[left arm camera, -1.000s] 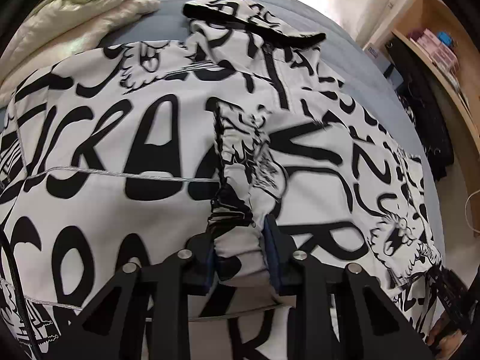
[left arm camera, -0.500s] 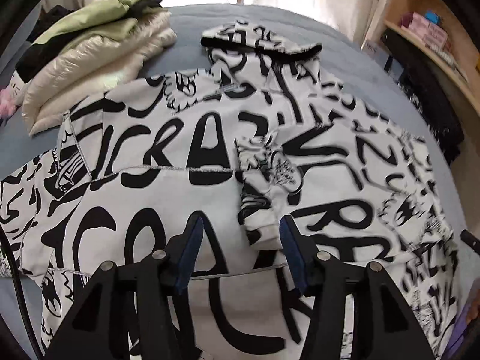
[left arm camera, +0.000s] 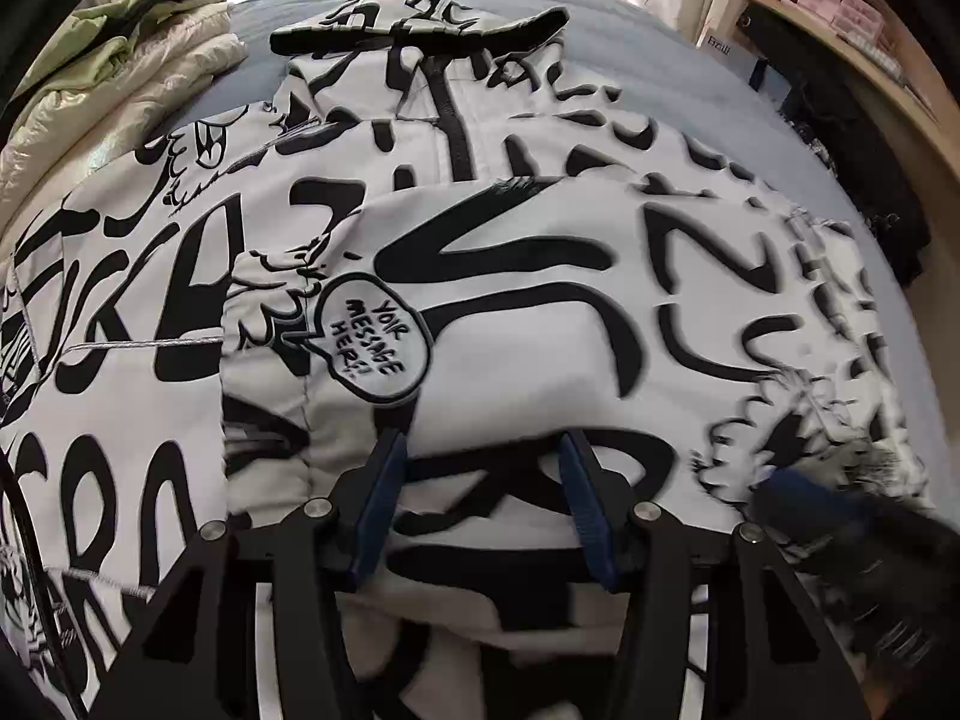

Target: Fold large clothes

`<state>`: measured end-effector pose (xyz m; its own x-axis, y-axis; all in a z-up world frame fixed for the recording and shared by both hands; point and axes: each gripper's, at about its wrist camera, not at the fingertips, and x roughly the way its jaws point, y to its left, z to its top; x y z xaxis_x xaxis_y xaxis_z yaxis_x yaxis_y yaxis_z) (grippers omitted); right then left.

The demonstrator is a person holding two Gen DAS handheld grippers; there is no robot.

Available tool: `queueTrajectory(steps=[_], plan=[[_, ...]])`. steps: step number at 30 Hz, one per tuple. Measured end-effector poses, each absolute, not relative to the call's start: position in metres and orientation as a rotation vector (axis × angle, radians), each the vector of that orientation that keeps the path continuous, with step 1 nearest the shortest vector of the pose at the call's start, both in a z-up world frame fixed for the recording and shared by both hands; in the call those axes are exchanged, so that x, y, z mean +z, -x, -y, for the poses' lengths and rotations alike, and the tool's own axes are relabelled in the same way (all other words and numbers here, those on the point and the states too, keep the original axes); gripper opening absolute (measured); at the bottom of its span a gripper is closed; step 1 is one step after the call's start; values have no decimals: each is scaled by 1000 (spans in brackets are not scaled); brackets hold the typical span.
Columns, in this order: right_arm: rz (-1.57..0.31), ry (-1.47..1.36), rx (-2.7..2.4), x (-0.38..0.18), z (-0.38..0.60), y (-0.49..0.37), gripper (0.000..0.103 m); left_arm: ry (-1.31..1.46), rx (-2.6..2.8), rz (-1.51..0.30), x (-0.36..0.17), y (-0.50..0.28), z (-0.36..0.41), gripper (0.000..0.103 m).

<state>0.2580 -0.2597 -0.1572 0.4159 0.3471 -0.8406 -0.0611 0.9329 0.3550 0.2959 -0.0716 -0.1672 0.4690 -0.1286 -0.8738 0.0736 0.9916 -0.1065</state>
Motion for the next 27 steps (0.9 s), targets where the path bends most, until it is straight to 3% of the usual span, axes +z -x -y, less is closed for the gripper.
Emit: queueTrajectory(steps=[5,6,7,9,12,17,22,27], plan=[[-966,-252,18,-157,350,-245,21,81,-142,-1037,-164,-312,55,51],[-952,-301,10,-160,371,-242,4,80,-146,-1031,-164,-316,54,51],[-954,-371,35,-165,386,-241,0,64,-137,-1018,-165,-321,53,51],[-937,-451,65,-168,398,-238,0,19,-113,-996,-168,-331,54,51],[-938,-343,19,-164,380,-238,0,-3,-80,-979,-168,-336,58,52],[-962,-267,5,-158,363,-239,10,-18,-52,-1005,-164,-336,59,53],[-985,-448,44,-149,373,-226,33,-23,12,-1041,-153,-323,57,53],[-974,-539,59,-139,367,-203,38,1,-8,-1031,-129,-292,56,53]])
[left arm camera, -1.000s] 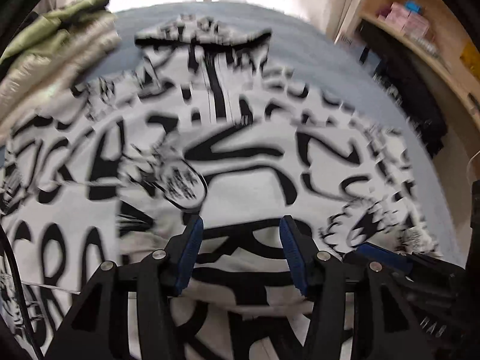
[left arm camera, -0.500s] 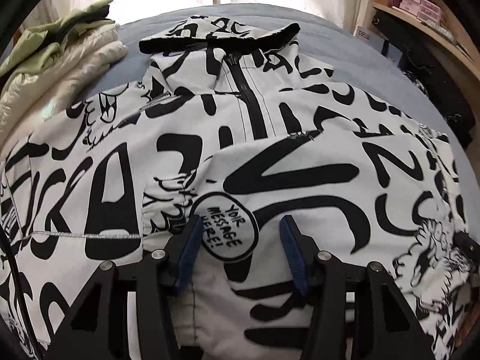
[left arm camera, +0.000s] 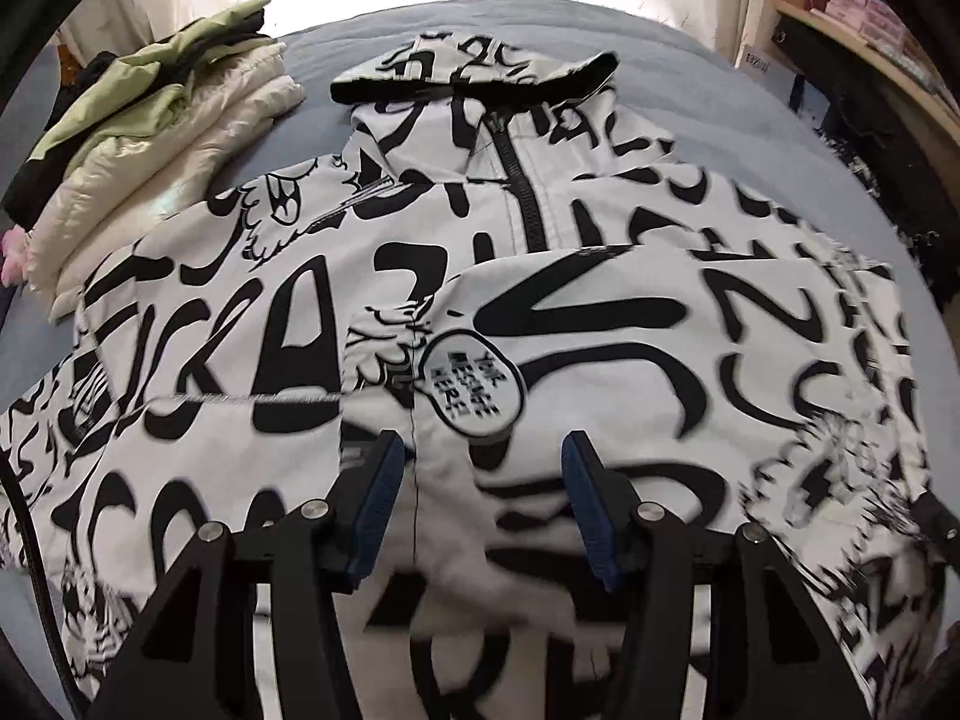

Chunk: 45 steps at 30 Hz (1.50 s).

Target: Fold large clothes

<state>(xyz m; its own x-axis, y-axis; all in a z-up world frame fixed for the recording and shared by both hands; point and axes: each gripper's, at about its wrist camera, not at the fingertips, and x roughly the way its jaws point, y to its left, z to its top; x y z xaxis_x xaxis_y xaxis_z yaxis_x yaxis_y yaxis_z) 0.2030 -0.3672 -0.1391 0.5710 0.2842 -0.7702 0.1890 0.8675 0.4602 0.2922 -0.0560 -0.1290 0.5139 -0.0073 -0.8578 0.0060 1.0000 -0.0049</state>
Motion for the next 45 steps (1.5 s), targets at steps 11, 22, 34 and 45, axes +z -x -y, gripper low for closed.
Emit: queueTrajectory(steps=[11,22,34,45], plan=[[-1025,-560,114,-123,319,-140,41,41,-32,-996,-83,-203,45,54],[-1019,-349,185,-90,247,-90,41,62,10,-1021,-70,-111,-10,60],[-972,-145,315,-62,142,-67,41,142,127,-939,-47,-55,-110,60],[-886,96,389,-42,29,-68,41,264,243,-927,-56,-34,-224,60]])
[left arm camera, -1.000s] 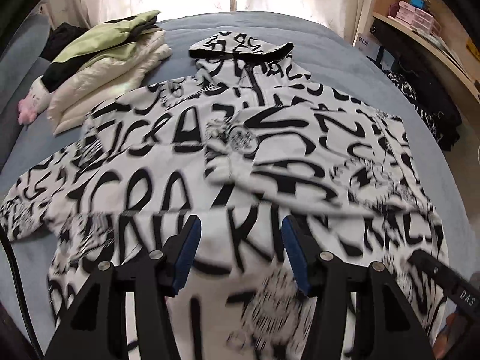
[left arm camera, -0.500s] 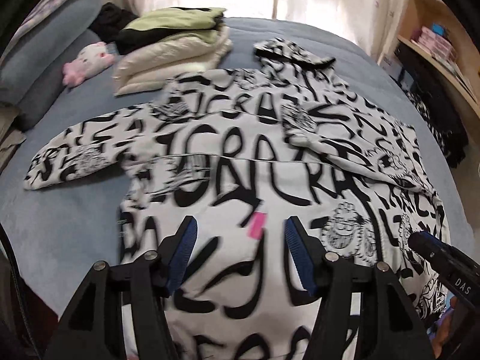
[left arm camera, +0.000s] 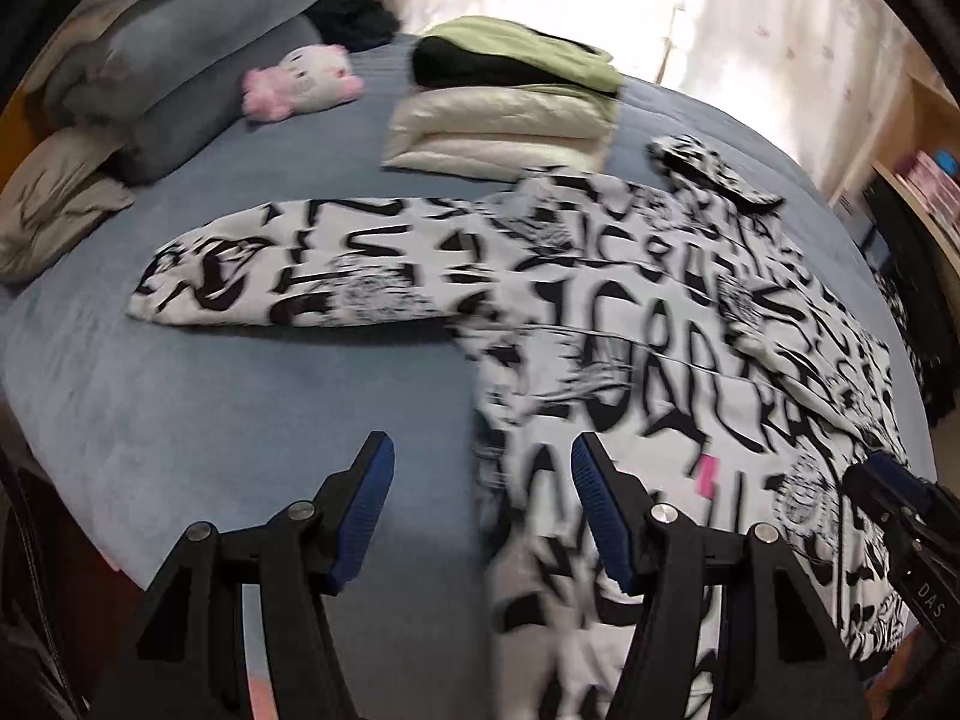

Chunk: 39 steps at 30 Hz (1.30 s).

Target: Fold large clothes

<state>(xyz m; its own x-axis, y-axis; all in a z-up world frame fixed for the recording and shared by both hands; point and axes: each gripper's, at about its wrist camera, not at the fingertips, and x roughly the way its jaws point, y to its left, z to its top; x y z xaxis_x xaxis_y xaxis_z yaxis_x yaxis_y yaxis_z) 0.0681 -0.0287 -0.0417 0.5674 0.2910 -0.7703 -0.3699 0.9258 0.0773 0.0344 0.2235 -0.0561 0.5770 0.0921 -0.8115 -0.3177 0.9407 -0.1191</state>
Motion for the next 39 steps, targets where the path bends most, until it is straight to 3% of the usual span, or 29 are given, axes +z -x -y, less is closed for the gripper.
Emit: queueTrajectory(steps=[9,24,36,39], plan=[[-799,260,308,-40,-54,-89,41,321,283,-928,-76,-38,-299,60],[-874,276,410,-84,-170,-146,41,636,174,-946,-150,-72,-431,60],[-966,238,487,-119,-208,-166,41,969,179,-770,-187,-88,-519,60],[-998,195,500,-124,-201,-170,41,925,275,-786,-186,-98,-522,26]])
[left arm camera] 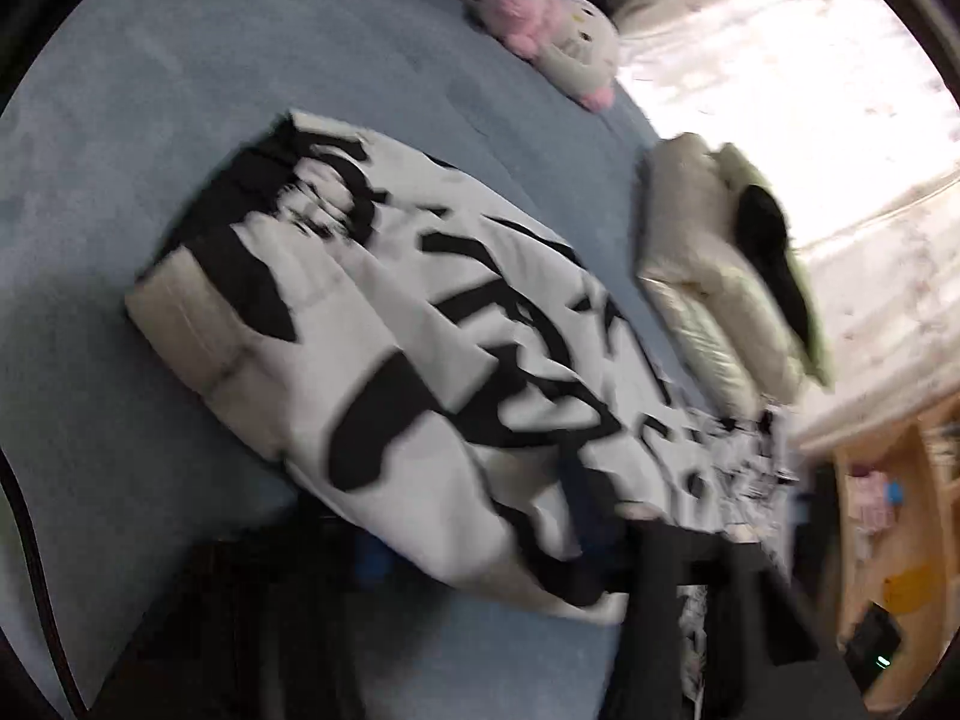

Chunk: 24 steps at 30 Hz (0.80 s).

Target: Fold large clothes

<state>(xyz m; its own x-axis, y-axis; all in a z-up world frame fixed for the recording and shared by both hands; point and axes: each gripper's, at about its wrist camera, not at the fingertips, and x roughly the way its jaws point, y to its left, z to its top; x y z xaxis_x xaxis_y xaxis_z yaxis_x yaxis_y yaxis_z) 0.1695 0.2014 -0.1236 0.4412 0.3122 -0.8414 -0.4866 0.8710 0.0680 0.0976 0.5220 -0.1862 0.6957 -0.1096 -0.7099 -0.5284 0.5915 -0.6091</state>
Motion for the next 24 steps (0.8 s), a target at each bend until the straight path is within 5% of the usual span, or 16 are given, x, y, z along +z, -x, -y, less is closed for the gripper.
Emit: queueTrajectory(steps=[1,5,19,24], plan=[[-1009,176,500,-125,-198,-171,41,895,315,-803,-185,-101,-521,15],[-1018,118,504,-124,-182,-173,41,798,378,-815,-163,-106,-505,8],[-946,-121,462,-79,-54,-160,41,352,81,-612,34,-141,-293,6],[-895,-130,343,-62,17,-151,41,316,-88,-655,52,-163,-196,6]])
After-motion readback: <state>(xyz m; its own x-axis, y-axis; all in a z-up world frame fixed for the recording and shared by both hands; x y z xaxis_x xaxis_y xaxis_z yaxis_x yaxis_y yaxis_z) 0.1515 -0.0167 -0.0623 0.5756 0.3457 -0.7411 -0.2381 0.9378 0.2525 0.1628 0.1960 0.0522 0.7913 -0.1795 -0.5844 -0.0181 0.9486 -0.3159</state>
